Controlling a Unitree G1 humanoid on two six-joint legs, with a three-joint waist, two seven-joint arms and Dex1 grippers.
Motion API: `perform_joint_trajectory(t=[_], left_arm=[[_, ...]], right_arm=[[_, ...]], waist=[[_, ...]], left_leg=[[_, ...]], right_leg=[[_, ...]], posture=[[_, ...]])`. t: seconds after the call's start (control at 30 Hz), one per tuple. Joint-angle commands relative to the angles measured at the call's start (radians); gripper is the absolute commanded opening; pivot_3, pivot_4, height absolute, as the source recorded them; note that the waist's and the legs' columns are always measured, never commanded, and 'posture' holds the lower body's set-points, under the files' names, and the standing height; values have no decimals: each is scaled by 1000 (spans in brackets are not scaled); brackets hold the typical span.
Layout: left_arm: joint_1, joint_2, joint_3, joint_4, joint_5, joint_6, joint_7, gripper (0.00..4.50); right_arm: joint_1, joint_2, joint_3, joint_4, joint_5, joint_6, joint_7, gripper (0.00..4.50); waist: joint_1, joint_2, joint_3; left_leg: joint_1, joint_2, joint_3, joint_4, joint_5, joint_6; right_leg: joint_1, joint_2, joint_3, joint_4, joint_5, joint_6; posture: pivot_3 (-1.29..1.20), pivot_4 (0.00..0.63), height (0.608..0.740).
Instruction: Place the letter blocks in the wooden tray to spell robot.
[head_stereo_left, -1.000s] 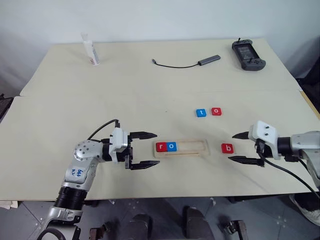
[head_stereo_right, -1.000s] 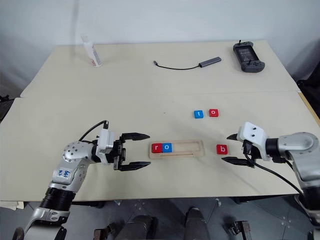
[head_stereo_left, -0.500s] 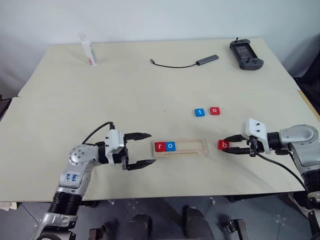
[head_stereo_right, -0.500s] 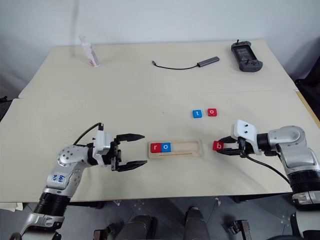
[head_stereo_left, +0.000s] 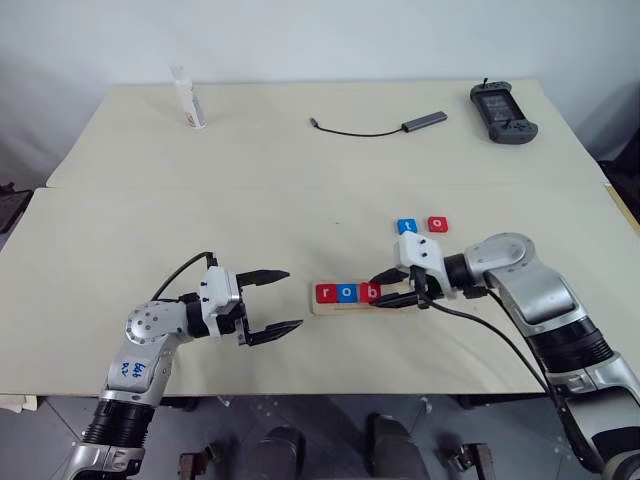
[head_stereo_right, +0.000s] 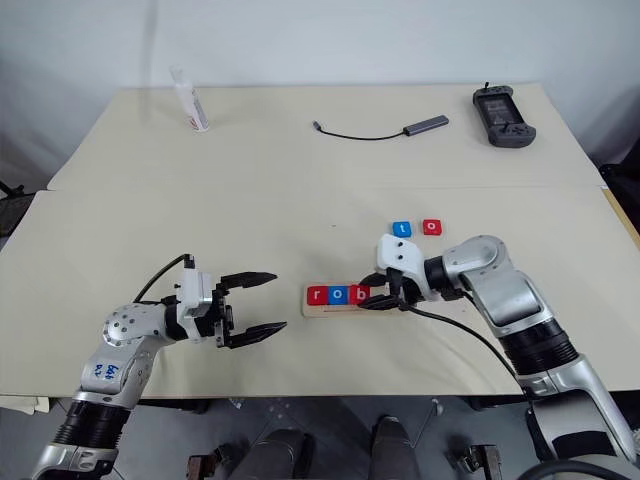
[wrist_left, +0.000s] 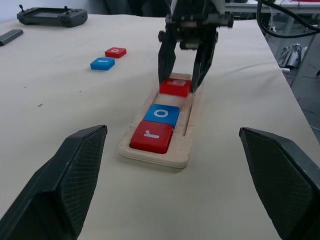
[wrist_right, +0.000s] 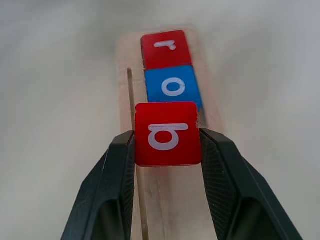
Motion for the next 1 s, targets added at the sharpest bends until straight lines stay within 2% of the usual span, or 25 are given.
perform_joint_trajectory(t=[0.03, 0.07, 0.23, 0.37, 0.5, 0.6, 0.93, 0.97, 1.0], left_arm=[[18, 9, 15, -50, 2, -4, 19, 4500], [23, 10, 17, -56, 2, -4, 25, 4500], [43, 11, 21, -74, 0, -4, 44, 4500], [54, 11, 21, -84, -2, -4, 51, 4500], [59, 12, 21, -85, -3, -6, 51, 4500], [60, 13, 21, -82, -4, -9, 47, 4500], [51, 15, 21, -65, -6, -12, 31, 4500], [50, 15, 21, -64, -5, -12, 30, 4500], [49, 15, 20, -63, -5, -13, 30, 4500]], right_arm=[[-22, 8, -4, 7, -12, -31, -3, 1465], [-28, 15, -1, 15, -14, -33, -5, 1465], [-43, 44, -9, 36, -26, -48, -25, 3203], [-25, 16, -46, -12, -4, -43, -21, 4476], [32, -37, -96, -109, 40, 14, -16, 4476], [73, -57, -117, -147, 59, 57, -32, 3852], [100, -33, -91, -155, 42, 127, -127, 309], [95, -27, -88, -147, 39, 130, -137, 33], [91, -24, -86, -141, 37, 133, -144, 33]], waist=[[-1, 0, 0], [-2, 0, 0], [-10, 0, 0], [-16, 0, 0], [-13, 0, 0], [-13, 0, 0], [-15, 0, 0], [-15, 0, 0], [-15, 0, 0]], left_leg=[[0, 0, 0, 0, 0, 0], [0, 0, 0, 0, 0, 0], [0, 1, 0, 0, 0, 0], [0, 1, 0, 0, 0, -1], [0, 1, 0, 0, 0, -1], [0, 1, 0, 0, 0, 0], [0, 1, 1, 0, 0, -1], [0, 1, 1, 0, 0, -1], [0, 1, 1, 0, 0, -1]], right_leg=[[0, 0, 0, 0, 0, 0], [0, 0, 0, 0, 0, 0], [0, 1, 0, 0, 0, 0], [0, 1, 0, 0, 0, 0], [0, 1, 0, 0, 0, 0], [0, 1, 0, 0, 0, 0], [0, 1, 0, 0, 0, 0], [0, 1, 0, 0, 0, 0], [0, 1, 0, 0, 0, 0]], posture=[[0, 150, 740], [0, 150, 740], [0, 150, 740], [0, 150, 740], [0, 150, 740], [0, 150, 740], [0, 150, 740], [0, 150, 740], [0, 150, 740]])
